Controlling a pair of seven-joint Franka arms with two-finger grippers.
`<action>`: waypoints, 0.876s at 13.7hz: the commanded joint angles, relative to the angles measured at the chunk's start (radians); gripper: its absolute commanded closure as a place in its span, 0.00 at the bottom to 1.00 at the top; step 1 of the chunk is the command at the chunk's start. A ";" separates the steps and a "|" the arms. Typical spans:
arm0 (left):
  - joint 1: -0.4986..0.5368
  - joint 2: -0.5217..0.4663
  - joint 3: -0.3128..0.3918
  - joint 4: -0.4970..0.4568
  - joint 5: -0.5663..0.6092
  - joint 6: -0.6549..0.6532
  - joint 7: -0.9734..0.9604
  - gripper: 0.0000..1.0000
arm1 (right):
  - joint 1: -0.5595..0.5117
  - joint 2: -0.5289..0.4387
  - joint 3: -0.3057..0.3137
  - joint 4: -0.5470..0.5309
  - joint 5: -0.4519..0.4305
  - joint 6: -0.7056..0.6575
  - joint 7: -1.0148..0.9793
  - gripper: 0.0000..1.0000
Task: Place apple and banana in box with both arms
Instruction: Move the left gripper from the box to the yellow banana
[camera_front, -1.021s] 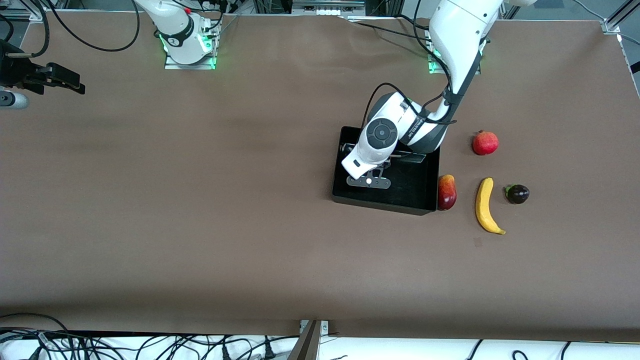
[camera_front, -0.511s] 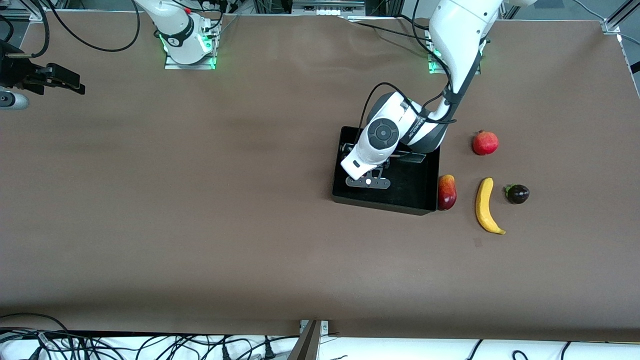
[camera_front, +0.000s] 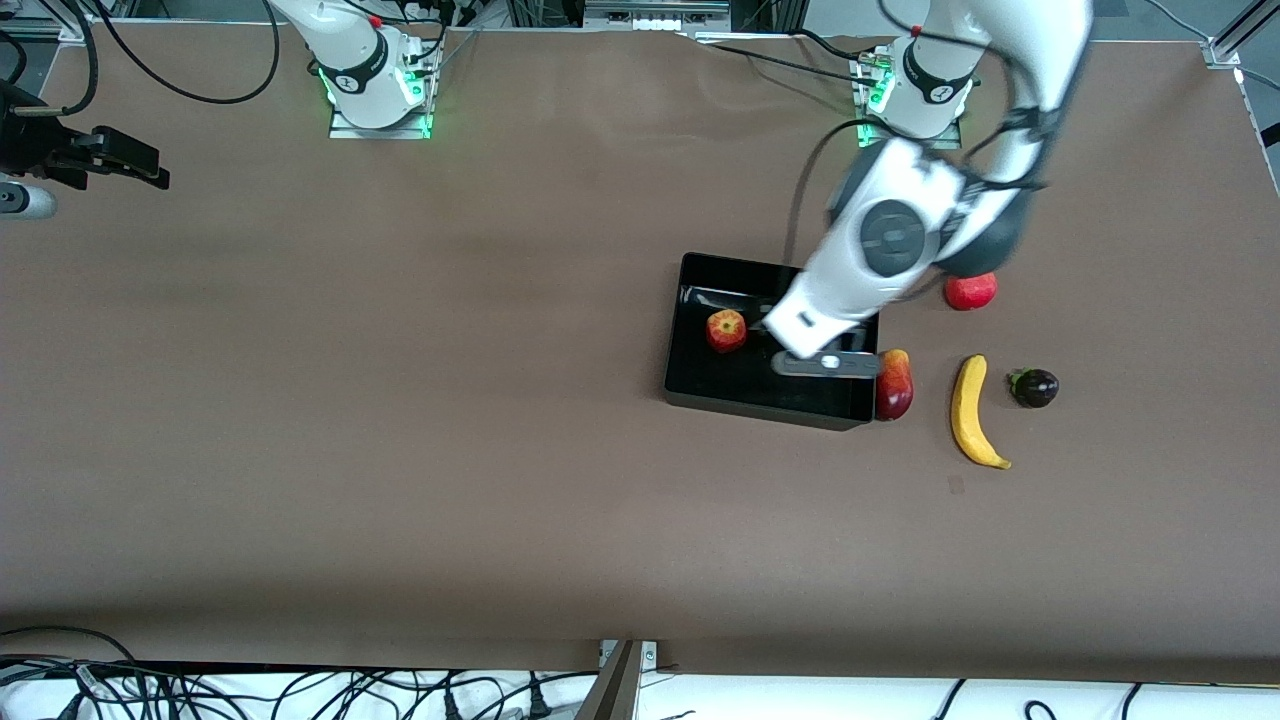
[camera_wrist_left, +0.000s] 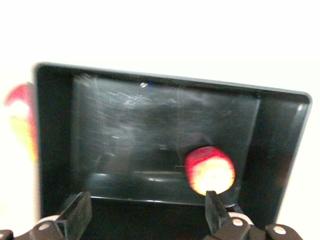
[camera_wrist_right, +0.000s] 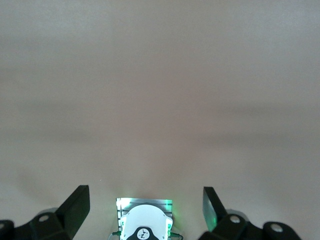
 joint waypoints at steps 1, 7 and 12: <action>0.145 -0.072 -0.007 -0.111 -0.007 0.014 0.197 0.00 | 0.006 0.010 -0.008 0.026 0.005 -0.017 0.001 0.00; 0.365 0.035 0.008 -0.151 0.088 0.163 0.400 0.00 | 0.006 0.010 -0.006 0.026 0.005 -0.014 0.001 0.00; 0.368 0.196 0.054 -0.148 0.091 0.341 0.415 0.00 | 0.006 0.010 -0.008 0.026 0.005 -0.014 0.001 0.00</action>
